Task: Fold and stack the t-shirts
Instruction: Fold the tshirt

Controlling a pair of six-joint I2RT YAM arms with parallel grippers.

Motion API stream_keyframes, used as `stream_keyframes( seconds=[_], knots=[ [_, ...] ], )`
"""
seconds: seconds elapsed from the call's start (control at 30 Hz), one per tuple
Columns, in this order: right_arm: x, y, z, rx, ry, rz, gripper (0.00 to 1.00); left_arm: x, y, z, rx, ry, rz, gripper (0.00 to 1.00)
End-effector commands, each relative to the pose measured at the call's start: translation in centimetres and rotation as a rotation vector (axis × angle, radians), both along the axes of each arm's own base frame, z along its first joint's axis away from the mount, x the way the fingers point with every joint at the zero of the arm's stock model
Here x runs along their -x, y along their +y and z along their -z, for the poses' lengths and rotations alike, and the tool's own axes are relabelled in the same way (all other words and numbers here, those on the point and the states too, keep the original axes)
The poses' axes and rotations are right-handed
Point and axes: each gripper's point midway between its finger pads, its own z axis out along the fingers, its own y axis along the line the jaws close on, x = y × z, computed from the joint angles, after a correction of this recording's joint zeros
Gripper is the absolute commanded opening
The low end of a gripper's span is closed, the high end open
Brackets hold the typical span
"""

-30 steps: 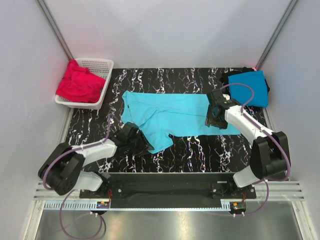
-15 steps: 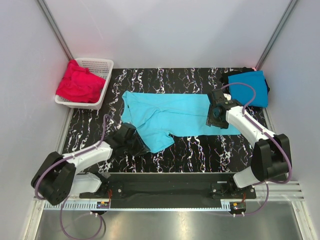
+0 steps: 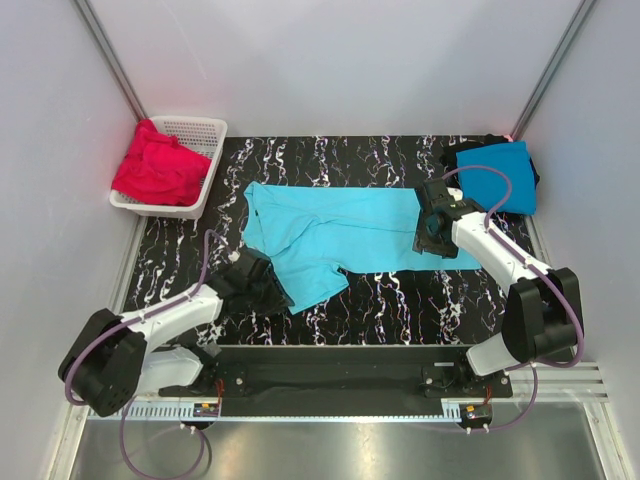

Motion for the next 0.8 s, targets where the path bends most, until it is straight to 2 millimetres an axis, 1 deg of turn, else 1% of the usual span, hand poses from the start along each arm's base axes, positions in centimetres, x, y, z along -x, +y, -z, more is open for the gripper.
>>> stream_keyframes(
  seconds=[0.0,0.1,0.23,0.33,0.4,0.5,0.77],
  knots=[
    [-1.0,-0.1,-1.5,0.02,-0.055,0.011,0.61,-0.7,0.0,-0.7,-0.018,-0.035,-0.008,0.44],
    [-1.0,-0.1,-1.5,0.019,-0.054,0.012,0.61,-0.4,0.6,-0.5,-0.053,-0.017,-0.014,0.49],
    [-1.0,-0.2,-1.5,0.023,-0.055,0.011,0.61,-0.3,0.6,0.3,-0.077,0.011,-0.016,0.5],
    [-1.0,-0.3,-1.8,0.029,-0.062,0.012,0.61,-0.8,0.1,0.3,-0.077,0.013,-0.004,0.48],
    [-1.0,-0.5,-1.9,0.038,-0.064,0.013,0.61,-1.0,-0.7,0.1,-0.049,0.008,0.017,0.47],
    [-1.0,-0.7,-2.1,0.049,-0.065,0.016,0.61,-1.2,-1.1,0.1,-0.045,0.011,0.021,0.45],
    [-1.0,-0.8,-1.9,0.055,-0.062,0.025,0.61,-0.4,-1.8,0.3,-0.017,0.057,0.043,0.45]
  ],
)
